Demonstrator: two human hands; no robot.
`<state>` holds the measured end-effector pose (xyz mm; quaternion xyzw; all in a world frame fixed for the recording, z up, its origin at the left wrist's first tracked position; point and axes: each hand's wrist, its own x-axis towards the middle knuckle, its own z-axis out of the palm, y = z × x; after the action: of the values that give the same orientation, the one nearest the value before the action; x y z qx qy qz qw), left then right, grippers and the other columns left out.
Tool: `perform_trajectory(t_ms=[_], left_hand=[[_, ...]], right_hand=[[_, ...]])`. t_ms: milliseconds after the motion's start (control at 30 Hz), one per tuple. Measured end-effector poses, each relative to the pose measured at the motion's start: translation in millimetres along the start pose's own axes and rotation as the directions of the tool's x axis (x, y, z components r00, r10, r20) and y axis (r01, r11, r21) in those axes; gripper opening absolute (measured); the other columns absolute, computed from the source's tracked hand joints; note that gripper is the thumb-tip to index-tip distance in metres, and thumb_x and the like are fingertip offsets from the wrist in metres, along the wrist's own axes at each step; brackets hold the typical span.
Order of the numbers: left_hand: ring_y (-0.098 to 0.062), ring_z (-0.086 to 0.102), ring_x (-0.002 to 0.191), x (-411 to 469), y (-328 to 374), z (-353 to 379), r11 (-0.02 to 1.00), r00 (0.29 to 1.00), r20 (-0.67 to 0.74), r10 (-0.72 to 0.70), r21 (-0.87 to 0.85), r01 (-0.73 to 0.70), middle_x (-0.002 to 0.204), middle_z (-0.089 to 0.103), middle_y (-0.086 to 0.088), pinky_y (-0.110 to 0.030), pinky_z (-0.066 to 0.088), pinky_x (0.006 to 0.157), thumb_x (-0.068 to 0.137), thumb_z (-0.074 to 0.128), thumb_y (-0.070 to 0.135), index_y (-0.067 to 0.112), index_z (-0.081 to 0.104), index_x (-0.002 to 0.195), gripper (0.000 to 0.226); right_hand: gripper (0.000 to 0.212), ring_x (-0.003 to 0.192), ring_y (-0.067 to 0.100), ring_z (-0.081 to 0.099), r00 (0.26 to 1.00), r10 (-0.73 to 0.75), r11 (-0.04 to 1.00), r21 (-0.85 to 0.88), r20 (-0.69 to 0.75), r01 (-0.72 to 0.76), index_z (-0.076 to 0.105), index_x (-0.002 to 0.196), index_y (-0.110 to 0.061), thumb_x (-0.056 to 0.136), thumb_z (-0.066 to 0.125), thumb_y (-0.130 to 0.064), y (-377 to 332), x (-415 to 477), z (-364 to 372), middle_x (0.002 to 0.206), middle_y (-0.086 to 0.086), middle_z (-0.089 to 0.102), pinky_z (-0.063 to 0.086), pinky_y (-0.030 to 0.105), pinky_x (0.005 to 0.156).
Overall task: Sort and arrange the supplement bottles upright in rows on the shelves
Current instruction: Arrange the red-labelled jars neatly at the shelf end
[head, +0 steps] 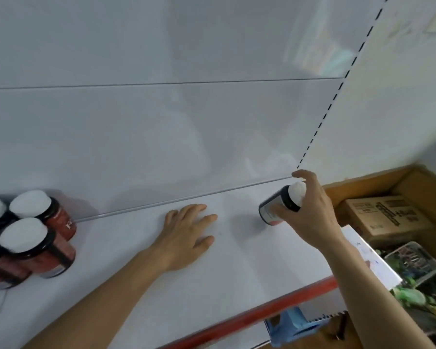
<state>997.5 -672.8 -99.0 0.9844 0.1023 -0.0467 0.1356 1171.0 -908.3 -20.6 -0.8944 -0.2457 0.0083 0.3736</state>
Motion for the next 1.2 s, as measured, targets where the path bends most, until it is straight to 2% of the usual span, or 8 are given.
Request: perform_trajectory(t_ms=[133,300,500,600,767,867,1000,1200], left_hand=[[-0.005,-0.002,0.155,-35,-31,-13,0.994,0.991,0.082,0.101,-0.048,-0.098,0.169,0.003,0.014,-0.026,-0.001,0.124,0.084,0.012,0.066,0.039,0.024,0.157,0.079],[0.012,0.021,0.144,-124,-81,-23,0.975,1.000,0.005,0.030,-0.218,-0.029,0.157,0.032,0.026,-0.019,0.017,0.121,0.104,0.048,0.039,0.033,0.055,0.141,0.038],[0.005,0.051,0.129,-203,-120,-30,0.886,0.991,-0.071,-0.116,-0.459,0.071,0.136,0.059,0.024,-0.025,0.043,0.109,0.098,0.056,0.025,0.028,0.069,0.123,0.029],[0.011,0.042,0.135,-225,-137,-27,0.871,0.990,-0.083,-0.117,-0.487,0.062,0.136,0.059,0.023,-0.022,0.037,0.113,0.098,0.058,0.021,0.024,0.070,0.124,0.029],[0.005,0.052,0.130,-249,-169,-27,0.853,0.986,-0.131,-0.107,-0.521,0.023,0.132,0.063,0.021,-0.027,0.043,0.109,0.096,0.059,0.016,0.022,0.072,0.120,0.027],[0.003,0.053,0.129,-254,-184,-24,0.859,0.985,-0.150,-0.086,-0.512,-0.003,0.133,0.062,0.023,-0.027,0.043,0.109,0.097,0.059,0.013,0.022,0.072,0.118,0.027],[0.001,0.054,0.128,-255,-191,-15,0.870,0.975,-0.213,-0.059,-0.490,-0.055,0.133,0.060,0.024,-0.028,0.045,0.107,0.096,0.059,0.013,0.021,0.072,0.113,0.023],[0.004,0.051,0.129,-254,-194,-13,0.869,0.974,-0.224,-0.024,-0.487,-0.091,0.134,0.059,0.024,-0.023,0.042,0.108,0.095,0.060,0.012,0.020,0.072,0.114,0.024]], right_hand=[[0.081,0.098,0.012,0.057,0.981,-0.173,0.959,0.239,0.083,0.149,0.038,0.126,-0.044,0.065,0.089,-0.031,-62,-1,47,0.114,-0.015,0.056,0.045,0.020,0.072],[0.078,0.098,0.004,0.061,0.888,-0.397,0.866,0.415,0.232,0.279,0.041,0.126,-0.041,0.067,0.090,-0.029,-142,-9,125,0.114,-0.026,0.055,0.054,0.026,0.074],[0.071,0.115,0.007,0.053,0.769,-0.580,0.788,0.425,0.269,0.445,0.051,0.133,-0.028,0.073,0.088,-0.018,-219,-35,223,0.130,-0.010,0.056,0.043,0.017,0.094],[0.067,0.112,0.003,0.045,0.798,-0.578,0.777,0.413,0.172,0.474,0.055,0.131,-0.021,0.072,0.086,-0.013,-234,-56,257,0.131,-0.002,0.048,0.041,0.019,0.096],[0.104,0.124,0.007,0.049,0.852,-0.470,0.813,0.490,0.231,0.316,0.025,0.152,-0.036,0.072,0.091,-0.024,-211,-69,279,0.134,-0.018,0.043,0.049,0.031,0.097],[0.095,0.117,0.013,0.055,0.873,-0.414,0.883,0.346,0.256,0.317,0.019,0.156,-0.027,0.083,0.079,-0.024,-189,-76,287,0.131,-0.003,0.051,0.048,0.032,0.099],[0.050,0.110,0.032,0.057,0.834,-0.517,0.844,-0.046,0.191,0.534,0.058,0.124,-0.011,0.084,0.054,-0.041,-182,-83,291,0.118,0.008,0.060,0.045,0.039,0.095],[0.032,0.105,0.032,0.057,0.843,-0.494,0.837,-0.147,0.214,0.528,0.066,0.112,-0.013,0.084,0.067,-0.029,-182,-86,292,0.114,0.008,0.060,0.051,0.040,0.089]])
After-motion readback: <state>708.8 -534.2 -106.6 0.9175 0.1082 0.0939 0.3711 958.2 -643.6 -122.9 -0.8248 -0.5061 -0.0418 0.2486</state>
